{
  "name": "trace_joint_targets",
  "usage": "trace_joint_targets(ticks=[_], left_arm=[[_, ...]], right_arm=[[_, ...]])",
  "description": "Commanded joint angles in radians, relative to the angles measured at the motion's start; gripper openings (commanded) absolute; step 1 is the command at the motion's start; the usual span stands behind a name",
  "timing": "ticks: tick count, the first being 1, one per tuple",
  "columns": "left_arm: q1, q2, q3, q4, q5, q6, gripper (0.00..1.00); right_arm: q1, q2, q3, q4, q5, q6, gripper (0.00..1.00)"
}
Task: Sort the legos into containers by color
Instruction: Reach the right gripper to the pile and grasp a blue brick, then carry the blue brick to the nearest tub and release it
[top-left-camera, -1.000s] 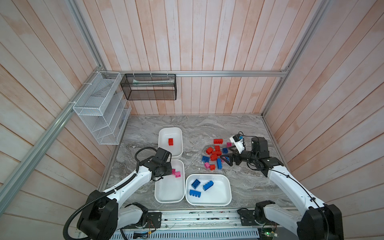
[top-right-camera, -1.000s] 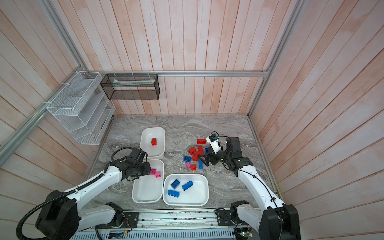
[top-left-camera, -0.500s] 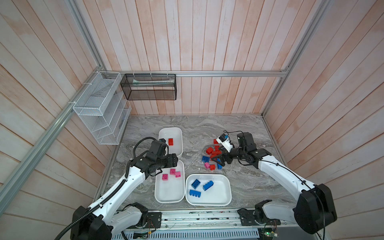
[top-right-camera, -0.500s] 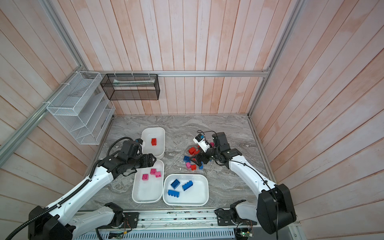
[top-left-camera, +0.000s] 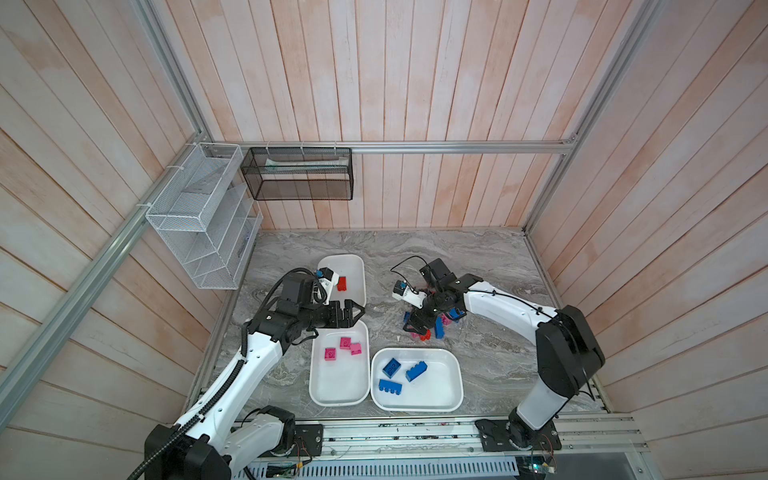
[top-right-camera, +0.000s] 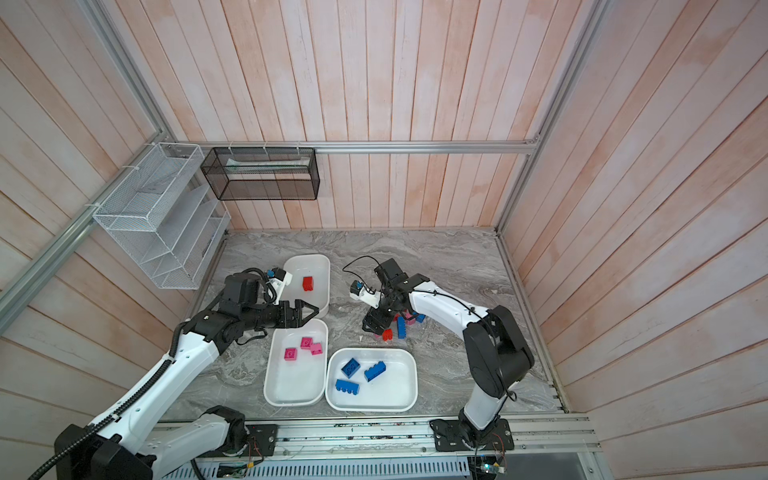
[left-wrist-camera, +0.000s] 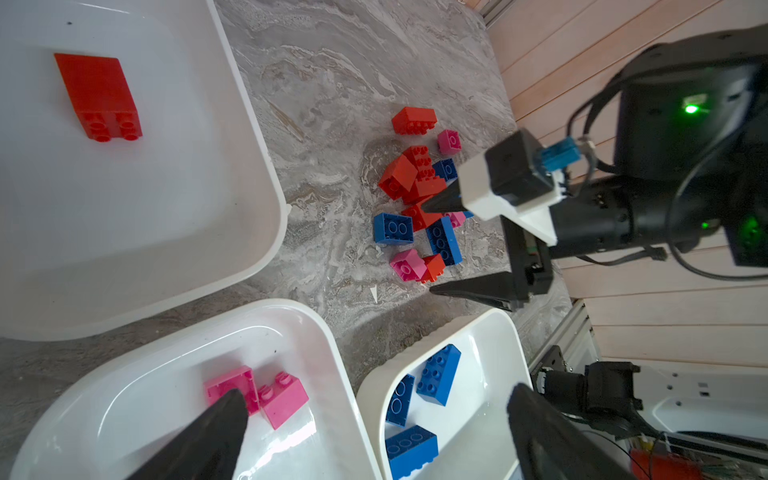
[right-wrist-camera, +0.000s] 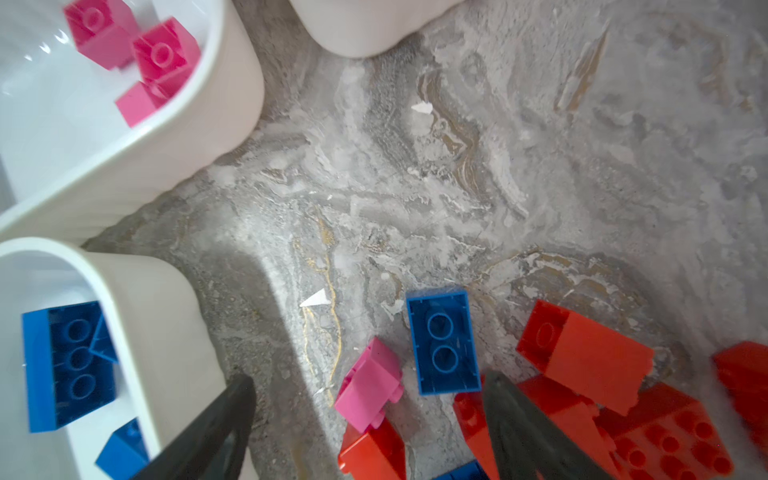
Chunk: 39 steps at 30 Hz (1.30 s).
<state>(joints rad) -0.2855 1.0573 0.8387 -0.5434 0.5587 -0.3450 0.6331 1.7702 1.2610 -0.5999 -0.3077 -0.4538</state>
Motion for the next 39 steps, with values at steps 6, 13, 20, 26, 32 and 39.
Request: trace_joint_targets(ticks=[6, 13, 20, 26, 32, 39], left_arm=[[0.027, -0.046, -0.070, 0.105, 0.140, -0.053, 1.00], [0.031, -0.034, -0.085, 0.108, 0.125, -0.046, 1.00], [0.032, -0.038, -0.089, 0.090, 0.118, -0.034, 1.00], [0.031, -0.036, -0.100, 0.081, 0.105, -0.022, 1.00], [0.031, -0.039, -0.107, 0.092, 0.111, -0.028, 1.00], [0.031, -0.026, -0.086, 0.111, 0.136, -0.028, 1.00]], right_arm=[[0.014, 0.126, 0.102, -0.098, 0.124, -0.021, 0.61], [0.020, 0.187, 0.142, -0.093, 0.142, -0.014, 0.58], [0.021, 0.233, 0.168, -0.106, 0.167, -0.020, 0.55], [0.023, 0.256, 0.179, -0.122, 0.204, -0.023, 0.46], [0.031, 0.245, 0.210, -0.130, 0.210, -0.028, 0.32], [0.045, 0.070, 0.208, -0.119, 0.143, -0.025, 0.30]])
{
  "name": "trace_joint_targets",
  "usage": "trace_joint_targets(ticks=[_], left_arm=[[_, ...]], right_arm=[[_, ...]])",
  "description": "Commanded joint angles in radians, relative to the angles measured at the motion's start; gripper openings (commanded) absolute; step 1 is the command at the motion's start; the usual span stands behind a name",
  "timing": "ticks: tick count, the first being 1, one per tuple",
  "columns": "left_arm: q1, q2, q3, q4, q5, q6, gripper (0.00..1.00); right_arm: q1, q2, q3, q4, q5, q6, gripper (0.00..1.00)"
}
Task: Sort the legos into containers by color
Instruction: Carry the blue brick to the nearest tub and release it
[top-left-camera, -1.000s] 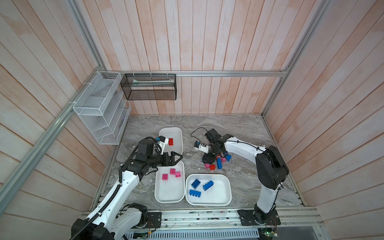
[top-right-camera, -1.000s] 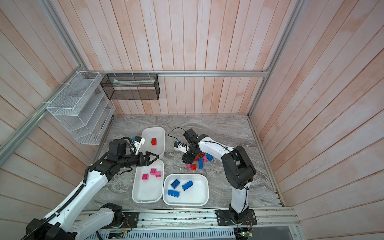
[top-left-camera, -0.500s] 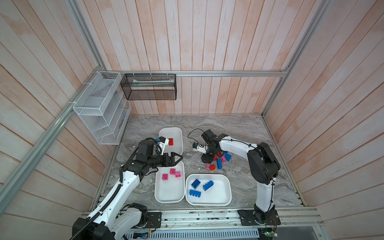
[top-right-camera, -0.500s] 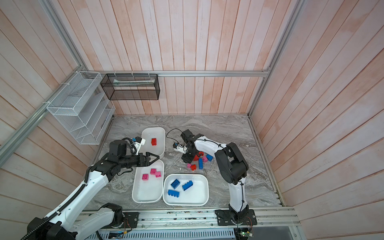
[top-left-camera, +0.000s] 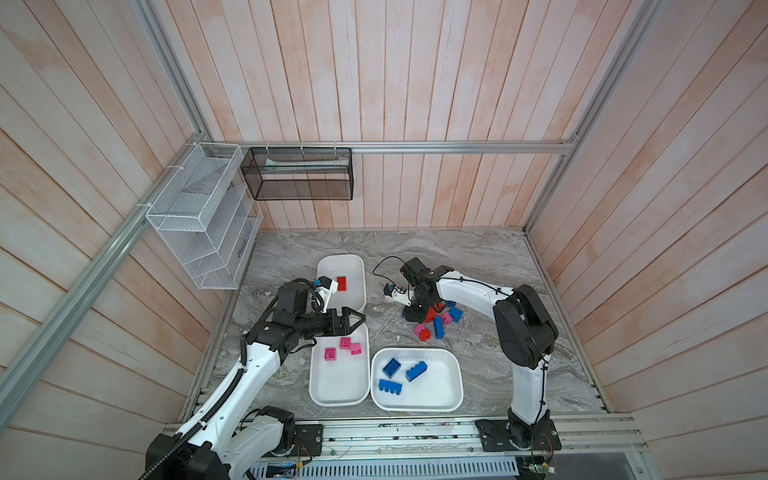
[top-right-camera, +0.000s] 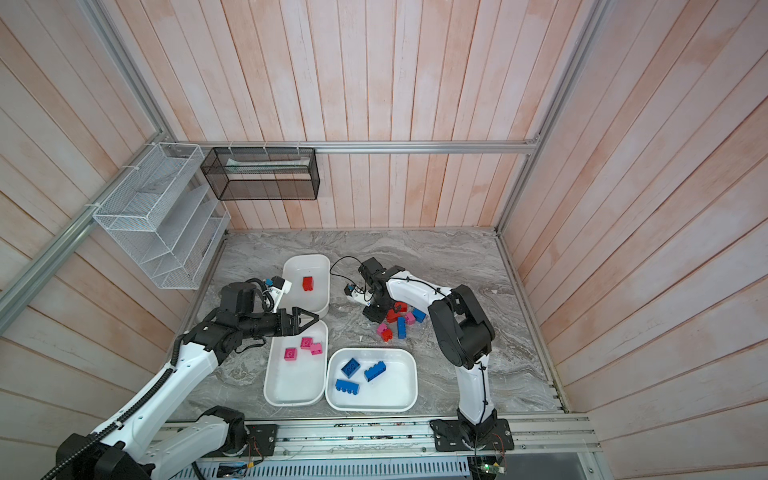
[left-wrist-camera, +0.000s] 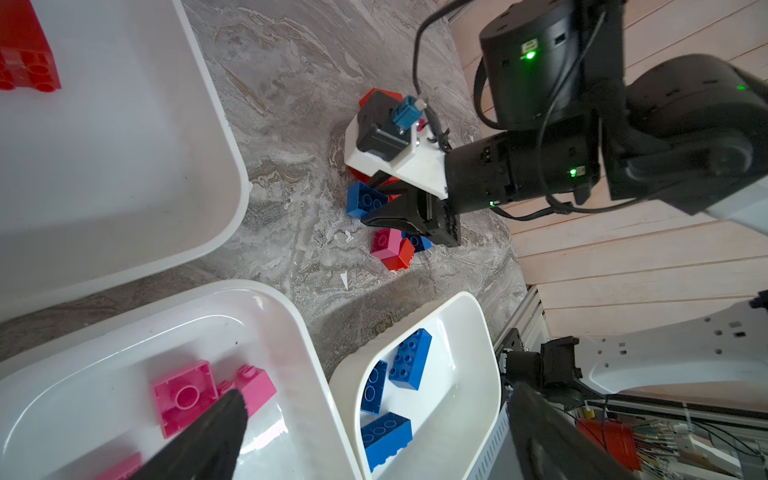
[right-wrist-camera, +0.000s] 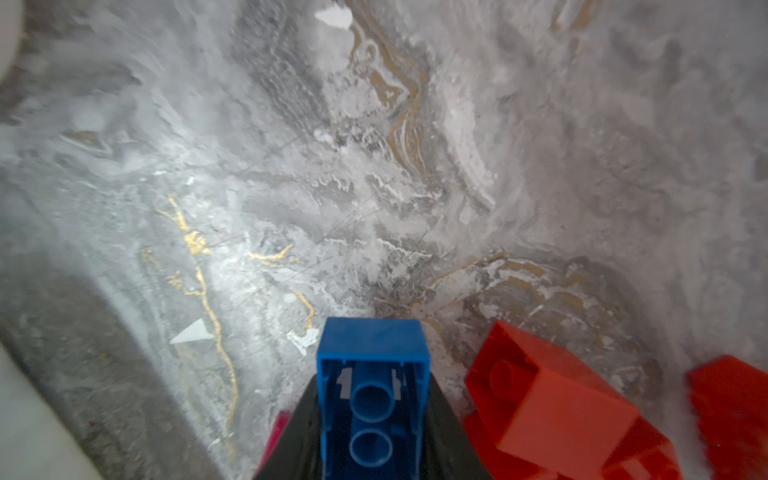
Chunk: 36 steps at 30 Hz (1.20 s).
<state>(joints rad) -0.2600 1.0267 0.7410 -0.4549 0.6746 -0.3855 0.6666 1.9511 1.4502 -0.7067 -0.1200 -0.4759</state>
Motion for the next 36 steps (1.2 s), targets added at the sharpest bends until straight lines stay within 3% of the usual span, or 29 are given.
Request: trace_joint_targets(ticks=[1, 13, 18, 24, 32, 36], left_arm=[[0.005, 0.006, 0.014, 0.029, 0.024, 0.011, 1.00], [0.020, 0.026, 0.035, 0.021, 0.020, 0.051, 1.00], [0.030, 0.045, 0.034, 0.033, 0.019, 0.054, 1.00], [0.033, 0.067, 0.050, 0.036, 0.027, 0.053, 1.00], [0.035, 0.074, 0.042, 0.017, 0.014, 0.066, 1.00], [0.036, 0.085, 0.051, 0.002, 0.013, 0.075, 1.00]], right_arm=[[0.014, -0.148, 0.009, -0.014, -0.056, -0.002, 0.30], [0.204, -0.511, -0.292, -0.146, -0.068, 0.010, 0.31], [0.290, -0.637, -0.479, -0.049, -0.136, 0.000, 0.31], [0.353, -0.598, -0.546, -0.025, -0.172, -0.020, 0.31], [0.402, -0.524, -0.578, 0.021, -0.095, -0.025, 0.33], [0.419, -0.475, -0.578, 0.043, 0.004, -0.026, 0.35]])
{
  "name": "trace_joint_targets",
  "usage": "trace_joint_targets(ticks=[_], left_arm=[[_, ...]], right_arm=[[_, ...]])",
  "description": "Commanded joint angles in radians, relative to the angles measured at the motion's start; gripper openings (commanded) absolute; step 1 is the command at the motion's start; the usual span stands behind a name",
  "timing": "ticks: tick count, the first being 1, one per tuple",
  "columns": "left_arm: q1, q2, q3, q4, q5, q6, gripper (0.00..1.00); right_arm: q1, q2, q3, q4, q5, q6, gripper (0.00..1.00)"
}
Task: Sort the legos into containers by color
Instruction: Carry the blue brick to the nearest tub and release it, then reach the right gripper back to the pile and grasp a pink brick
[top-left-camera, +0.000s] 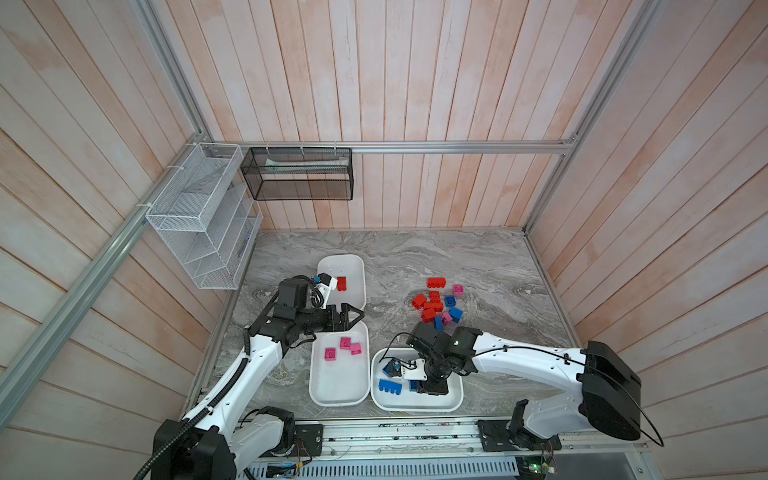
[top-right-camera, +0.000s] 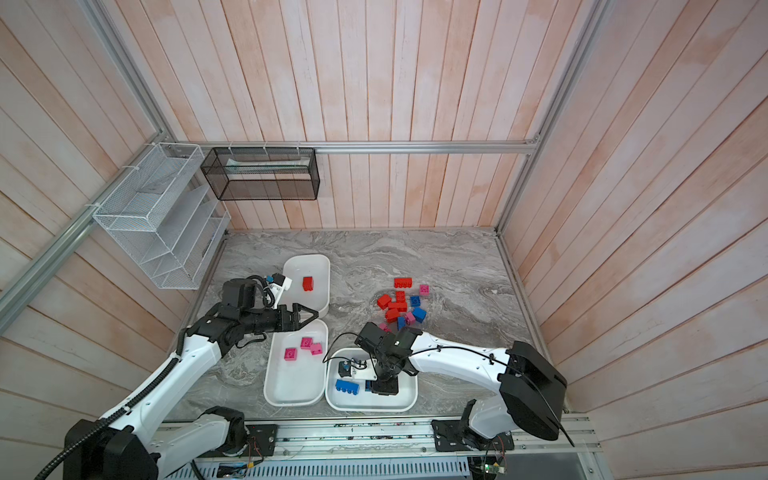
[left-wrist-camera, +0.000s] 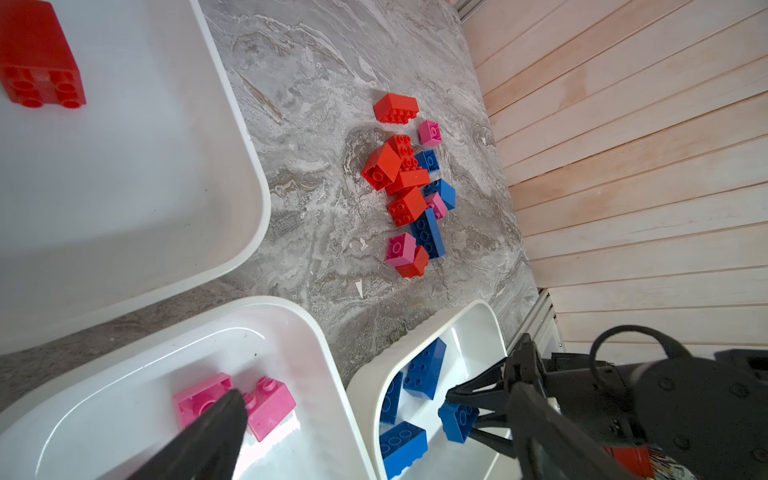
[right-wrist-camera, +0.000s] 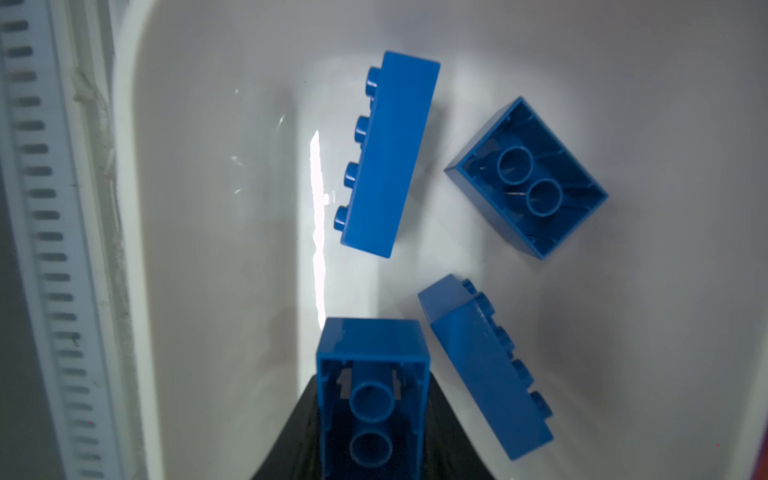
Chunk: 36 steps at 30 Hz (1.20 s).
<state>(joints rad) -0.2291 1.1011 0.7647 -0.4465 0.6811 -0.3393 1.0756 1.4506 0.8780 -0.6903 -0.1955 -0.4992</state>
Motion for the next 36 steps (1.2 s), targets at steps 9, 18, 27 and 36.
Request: trace_joint_targets(ticks=[9, 18, 27, 36], left_arm=[[0.005, -0.003, 0.022, -0.005, 0.003, 0.008, 1.00], [0.005, -0.036, 0.059, -0.052, -0.010, 0.017, 1.00], [0.006, -0.048, 0.065, -0.080, -0.027, 0.024, 1.00], [0.007, -0.039, 0.068, -0.101, -0.048, 0.040, 1.00]], right_arm=[[0.010, 0.030, 0.043, 0.089, 0.141, 0.017, 0.62], [-0.107, -0.125, 0.128, 0.053, 0.061, 0.062, 0.68], [-0.328, -0.054, 0.189, 0.083, 0.094, 0.023, 0.72], [-0.381, 0.142, 0.268, 0.040, 0.027, 0.112, 0.74]])
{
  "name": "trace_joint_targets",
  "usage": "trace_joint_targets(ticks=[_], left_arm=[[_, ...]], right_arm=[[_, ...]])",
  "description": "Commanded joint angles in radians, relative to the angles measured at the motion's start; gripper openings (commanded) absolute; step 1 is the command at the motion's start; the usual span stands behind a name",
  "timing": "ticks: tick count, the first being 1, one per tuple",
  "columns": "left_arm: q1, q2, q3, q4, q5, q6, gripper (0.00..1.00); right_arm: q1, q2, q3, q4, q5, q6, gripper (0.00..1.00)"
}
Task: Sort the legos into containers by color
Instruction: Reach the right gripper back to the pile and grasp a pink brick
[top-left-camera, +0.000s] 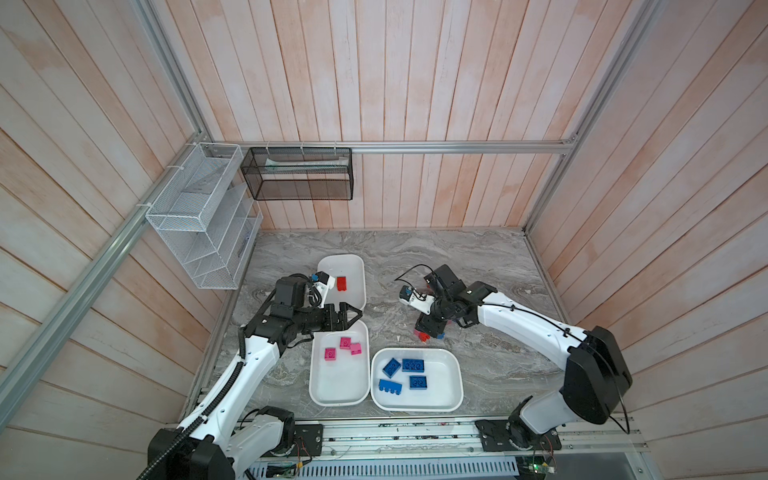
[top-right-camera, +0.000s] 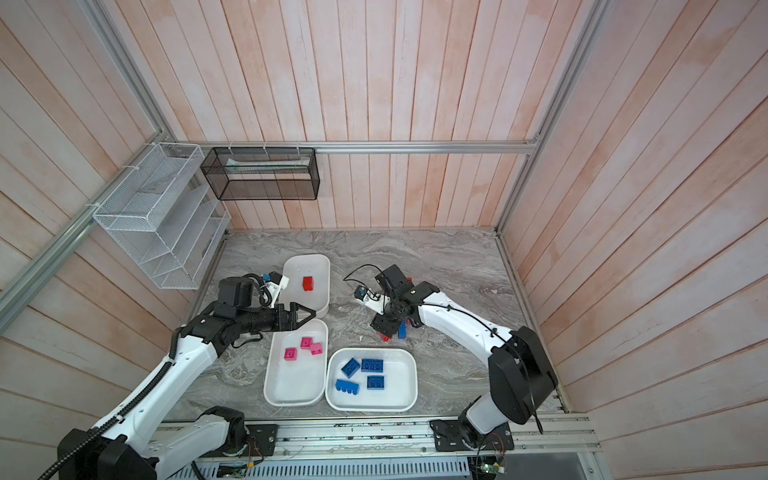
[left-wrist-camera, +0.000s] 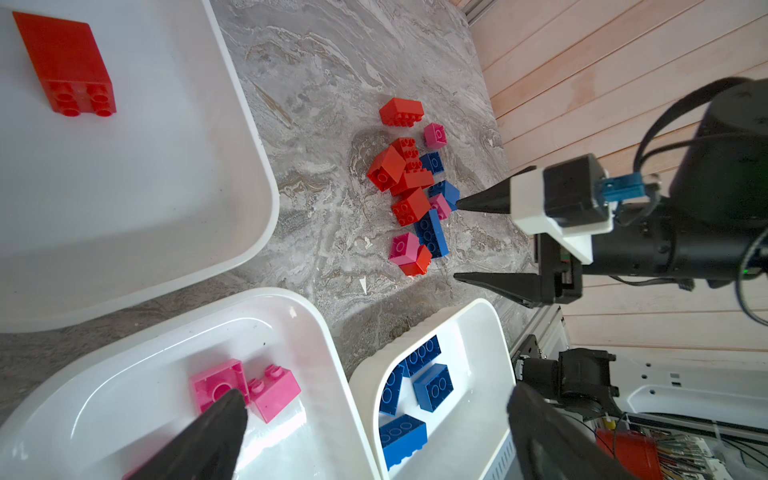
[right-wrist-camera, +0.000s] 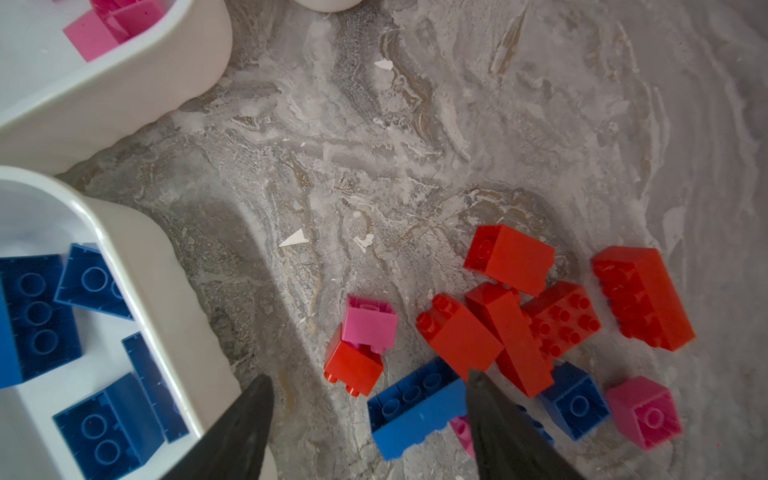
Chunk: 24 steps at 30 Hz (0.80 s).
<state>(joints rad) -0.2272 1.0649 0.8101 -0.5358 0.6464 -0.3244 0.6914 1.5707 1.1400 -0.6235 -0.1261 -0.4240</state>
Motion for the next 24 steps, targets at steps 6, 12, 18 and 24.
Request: trace_joint_targets(ticks=[6, 12, 18, 24], left_arm=[[0.006, 0.019, 0.023, -0.012, -0.017, 0.038, 1.00], [0.006, 0.029, 0.017, -0.009, -0.021, 0.045, 1.00], [0.007, 0.022, 0.015, -0.022, -0.025, 0.056, 1.00], [0.008, 0.015, 0.011, -0.024, -0.022, 0.057, 1.00]], right_arm=[[0.003, 0.105, 0.002, -0.008, 0.024, 0.021, 0.74], [-0.006, 0.184, 0.036, -0.013, 0.028, 0.018, 0.71], [-0.009, 0.240, 0.074, -0.038, 0.036, 0.016, 0.67], [-0.010, 0.281, 0.098, -0.070, 0.025, 0.037, 0.55]])
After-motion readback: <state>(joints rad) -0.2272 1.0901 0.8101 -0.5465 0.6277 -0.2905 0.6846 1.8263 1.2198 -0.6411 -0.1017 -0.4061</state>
